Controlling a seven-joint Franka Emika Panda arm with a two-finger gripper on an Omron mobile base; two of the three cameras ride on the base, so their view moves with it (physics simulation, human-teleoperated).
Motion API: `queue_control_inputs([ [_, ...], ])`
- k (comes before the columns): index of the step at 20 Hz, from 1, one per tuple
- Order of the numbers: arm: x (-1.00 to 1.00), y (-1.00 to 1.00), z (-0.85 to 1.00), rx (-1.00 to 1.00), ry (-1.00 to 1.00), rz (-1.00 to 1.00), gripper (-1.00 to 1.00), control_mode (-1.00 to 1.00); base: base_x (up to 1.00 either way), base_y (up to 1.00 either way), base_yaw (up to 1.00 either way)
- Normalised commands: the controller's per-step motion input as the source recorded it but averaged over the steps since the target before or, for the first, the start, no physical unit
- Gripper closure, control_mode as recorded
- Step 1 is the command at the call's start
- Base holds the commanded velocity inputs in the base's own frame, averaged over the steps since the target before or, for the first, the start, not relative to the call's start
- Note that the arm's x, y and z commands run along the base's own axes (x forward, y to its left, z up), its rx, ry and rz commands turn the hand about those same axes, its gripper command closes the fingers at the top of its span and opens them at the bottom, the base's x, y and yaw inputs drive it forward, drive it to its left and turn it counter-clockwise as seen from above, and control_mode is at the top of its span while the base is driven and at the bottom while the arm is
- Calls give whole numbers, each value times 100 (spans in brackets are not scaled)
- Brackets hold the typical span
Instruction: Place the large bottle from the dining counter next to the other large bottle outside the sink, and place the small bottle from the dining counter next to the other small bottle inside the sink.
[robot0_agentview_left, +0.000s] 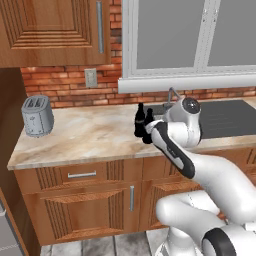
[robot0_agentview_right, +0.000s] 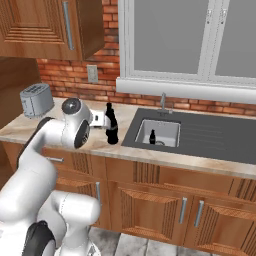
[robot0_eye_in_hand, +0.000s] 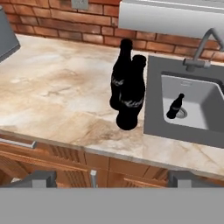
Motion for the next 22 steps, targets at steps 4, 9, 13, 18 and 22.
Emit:
queue_control_inputs([
  [4,-23,0,-9,0,0,8,-100,-100,0,0,0],
  [9,-11,0,-6,0,0,4,-100,100,-4,0,2],
  [13,0,0,0,0,0,0,-100,100,0,14,7],
  [18,0,0,0,0,0,0,-100,100,0,56,20],
  [22,0,0,0,0,0,0,-100,100,0,92,47],
])
